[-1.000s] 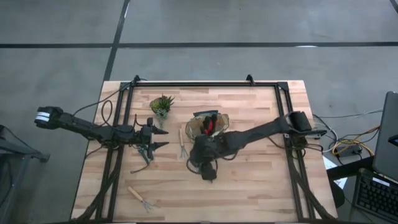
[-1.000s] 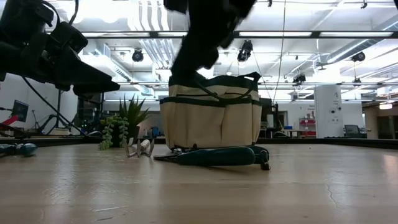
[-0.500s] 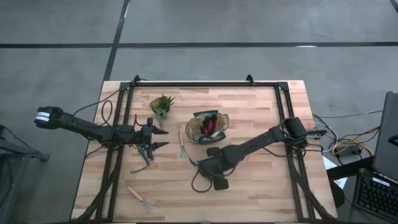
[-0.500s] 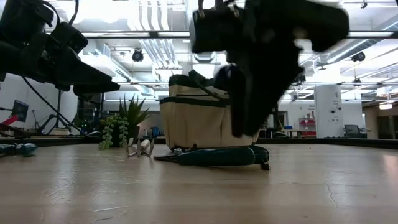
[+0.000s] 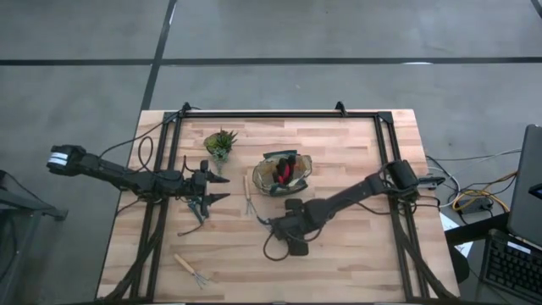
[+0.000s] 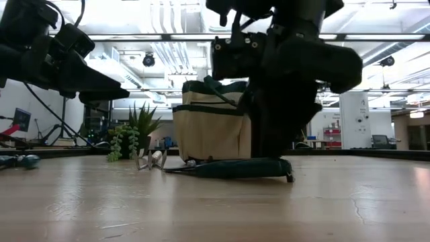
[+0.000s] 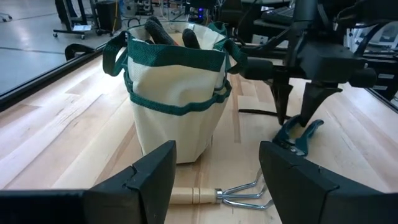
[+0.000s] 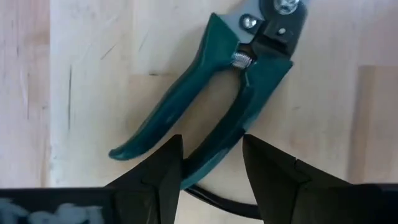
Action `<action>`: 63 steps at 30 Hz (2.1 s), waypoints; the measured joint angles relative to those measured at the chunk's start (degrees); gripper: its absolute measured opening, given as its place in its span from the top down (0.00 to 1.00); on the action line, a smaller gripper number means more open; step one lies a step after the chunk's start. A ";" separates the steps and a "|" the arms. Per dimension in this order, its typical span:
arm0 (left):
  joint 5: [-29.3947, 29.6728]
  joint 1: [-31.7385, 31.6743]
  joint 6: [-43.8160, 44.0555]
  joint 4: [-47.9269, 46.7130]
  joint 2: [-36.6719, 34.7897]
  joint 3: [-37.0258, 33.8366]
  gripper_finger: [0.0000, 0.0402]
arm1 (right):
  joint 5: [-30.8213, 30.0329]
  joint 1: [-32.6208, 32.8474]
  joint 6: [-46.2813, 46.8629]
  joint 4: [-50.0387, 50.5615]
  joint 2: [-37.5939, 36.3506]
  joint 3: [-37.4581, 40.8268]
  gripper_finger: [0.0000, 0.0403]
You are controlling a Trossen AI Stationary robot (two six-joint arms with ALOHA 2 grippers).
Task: Pick & Place Garden tools in Gardening bag
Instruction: Put the green shear scissors into the white gardening bag
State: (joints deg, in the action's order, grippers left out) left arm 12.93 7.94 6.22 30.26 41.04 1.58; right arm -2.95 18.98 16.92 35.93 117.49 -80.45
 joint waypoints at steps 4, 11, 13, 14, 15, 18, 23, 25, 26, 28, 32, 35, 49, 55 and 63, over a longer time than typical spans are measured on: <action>-0.01 0.01 -0.01 0.02 0.00 0.00 0.42 | 0.42 0.04 0.07 -0.30 -0.02 1.10 0.66; 0.00 0.01 -0.01 0.04 0.00 0.00 0.42 | 0.49 0.02 -2.60 -0.33 -0.02 1.49 0.84; 0.00 -0.02 0.01 0.04 0.00 0.00 0.42 | 0.55 0.04 -3.98 -0.13 -0.11 1.49 0.90; 0.00 0.01 0.01 0.04 0.00 0.00 0.42 | 0.60 0.02 -4.34 0.19 -0.11 1.44 0.90; 0.01 -0.01 0.00 0.04 0.00 0.00 0.42 | 0.60 0.02 -4.61 0.56 -0.11 1.36 0.90; 0.01 -0.01 0.00 0.04 0.00 0.00 0.42 | 0.47 0.02 -5.20 2.78 -0.29 1.03 0.90; 0.02 -0.02 0.02 0.04 -0.02 0.00 0.42 | -0.30 0.02 -5.44 13.21 -0.93 -1.30 0.90; 0.01 0.01 -0.01 0.04 -0.02 0.00 0.42 | -0.69 0.00 -5.59 18.49 -1.28 -2.66 0.90; -0.01 0.00 -0.01 0.05 -0.02 0.00 0.42 | -1.12 0.00 -5.63 21.49 -1.30 -3.48 0.90; -0.01 0.01 -0.01 0.02 -0.02 0.00 0.42 | -1.97 0.02 -5.62 27.74 -1.60 -4.97 0.90; -0.01 -0.02 -0.01 0.04 -0.02 0.00 0.42 | -2.80 -0.52 -5.57 40.77 -2.67 -8.33 0.90; -0.01 -0.01 0.01 0.00 -0.02 0.00 0.42 | -3.45 -1.73 -5.14 49.93 -3.16 -11.11 0.90; 0.02 0.00 0.02 -0.14 -0.02 0.00 0.42 | -0.72 -14.41 -3.62 54.14 -12.42 -13.79 0.90; 0.02 -0.02 0.00 -0.35 -0.02 0.00 0.42 | 5.08 -19.84 -5.68 54.11 -17.31 -12.01 0.90; 0.02 -0.01 0.02 -0.36 -0.02 0.00 0.42 | 8.41 -22.39 -4.40 54.02 -25.48 -11.43 0.90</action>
State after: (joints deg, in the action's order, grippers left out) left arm 12.95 7.93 6.24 29.90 41.01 1.58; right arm 5.46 -3.41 12.53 89.95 92.01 -91.88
